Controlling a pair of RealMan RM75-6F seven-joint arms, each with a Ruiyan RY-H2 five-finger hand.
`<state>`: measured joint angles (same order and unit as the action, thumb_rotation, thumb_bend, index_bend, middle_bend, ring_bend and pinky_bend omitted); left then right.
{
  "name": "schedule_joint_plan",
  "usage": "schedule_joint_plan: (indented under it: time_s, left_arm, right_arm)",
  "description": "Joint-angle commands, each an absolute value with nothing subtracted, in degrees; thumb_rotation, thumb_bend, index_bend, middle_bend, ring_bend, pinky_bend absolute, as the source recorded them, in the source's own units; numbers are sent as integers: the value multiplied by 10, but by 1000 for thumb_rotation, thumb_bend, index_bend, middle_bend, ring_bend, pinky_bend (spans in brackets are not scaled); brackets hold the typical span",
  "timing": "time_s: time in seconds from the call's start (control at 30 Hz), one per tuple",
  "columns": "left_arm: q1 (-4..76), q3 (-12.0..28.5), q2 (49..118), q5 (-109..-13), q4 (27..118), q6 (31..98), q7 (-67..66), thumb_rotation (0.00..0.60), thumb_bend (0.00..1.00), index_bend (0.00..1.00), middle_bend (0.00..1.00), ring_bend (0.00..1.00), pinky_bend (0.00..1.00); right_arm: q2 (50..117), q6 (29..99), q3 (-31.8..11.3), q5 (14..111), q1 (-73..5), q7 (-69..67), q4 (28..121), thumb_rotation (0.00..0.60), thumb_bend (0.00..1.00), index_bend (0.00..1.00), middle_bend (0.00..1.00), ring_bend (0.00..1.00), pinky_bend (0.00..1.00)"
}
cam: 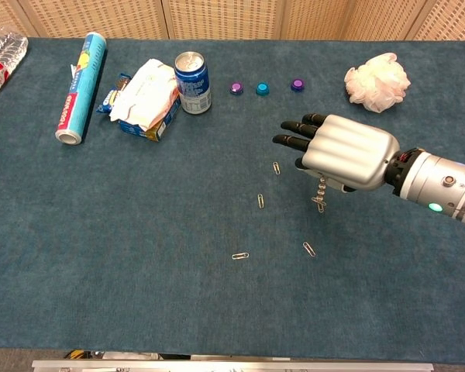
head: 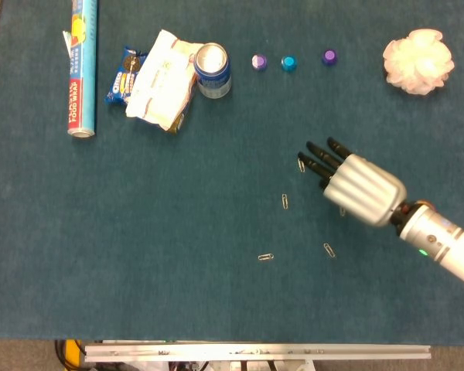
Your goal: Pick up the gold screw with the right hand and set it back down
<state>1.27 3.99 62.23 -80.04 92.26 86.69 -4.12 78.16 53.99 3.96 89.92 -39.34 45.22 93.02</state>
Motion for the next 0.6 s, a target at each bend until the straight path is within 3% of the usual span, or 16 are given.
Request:
schedule_joint_plan:
  time_s: [0.03, 0.6]
  left_arm:
    - [13, 40, 623, -800, 922, 866, -43, 600, 84, 373, 294, 222, 411]
    - [15, 40, 623, -798, 924, 863, -46, 600, 84, 373, 294, 222, 411]
  right_arm:
    - [776, 546, 38, 896, -387, 446, 925, 600, 290, 593, 108, 0, 183]
    - [774, 557, 33, 854, -353, 416, 872, 600, 272, 593, 108, 0, 183]
